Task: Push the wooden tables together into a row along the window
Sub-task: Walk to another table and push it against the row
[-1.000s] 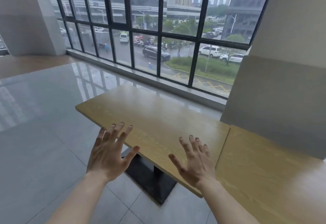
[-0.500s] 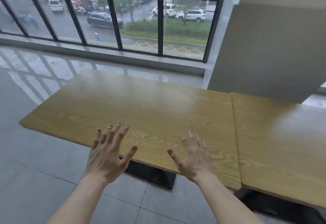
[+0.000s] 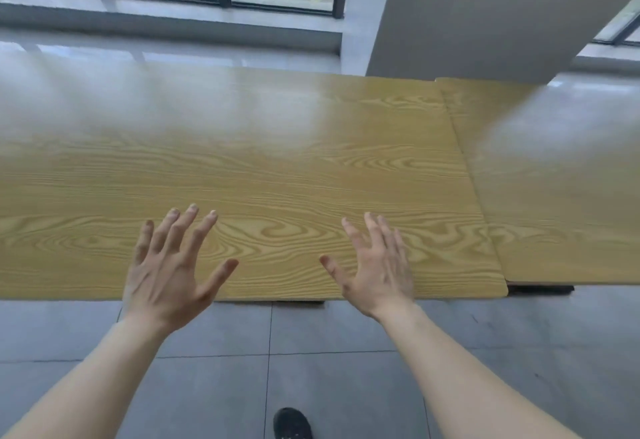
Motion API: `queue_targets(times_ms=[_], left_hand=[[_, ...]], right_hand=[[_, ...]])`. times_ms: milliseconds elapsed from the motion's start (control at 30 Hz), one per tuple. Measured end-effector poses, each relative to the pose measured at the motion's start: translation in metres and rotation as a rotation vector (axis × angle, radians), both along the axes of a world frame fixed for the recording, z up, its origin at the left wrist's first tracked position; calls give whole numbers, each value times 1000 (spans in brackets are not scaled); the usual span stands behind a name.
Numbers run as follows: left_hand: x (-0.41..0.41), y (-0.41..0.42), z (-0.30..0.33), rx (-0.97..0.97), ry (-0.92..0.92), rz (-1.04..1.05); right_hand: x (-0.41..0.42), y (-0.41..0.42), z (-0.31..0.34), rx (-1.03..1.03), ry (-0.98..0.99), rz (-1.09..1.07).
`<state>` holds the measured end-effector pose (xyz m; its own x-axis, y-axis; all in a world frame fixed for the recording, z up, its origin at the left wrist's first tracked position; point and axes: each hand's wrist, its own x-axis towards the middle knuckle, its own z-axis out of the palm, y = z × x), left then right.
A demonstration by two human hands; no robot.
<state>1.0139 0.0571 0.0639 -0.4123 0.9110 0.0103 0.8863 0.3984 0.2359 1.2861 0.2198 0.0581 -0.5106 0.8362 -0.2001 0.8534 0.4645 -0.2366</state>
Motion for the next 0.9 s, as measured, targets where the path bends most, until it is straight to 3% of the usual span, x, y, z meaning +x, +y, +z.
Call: queue_targets(times_ms=[300, 900], left_hand=[[-43, 36, -83, 5, -58, -54], [-52, 48, -93, 98, -96, -67]], right_hand=[[-34, 4, -77, 159, 37, -143], [-40, 12, -76, 216, 62, -189]])
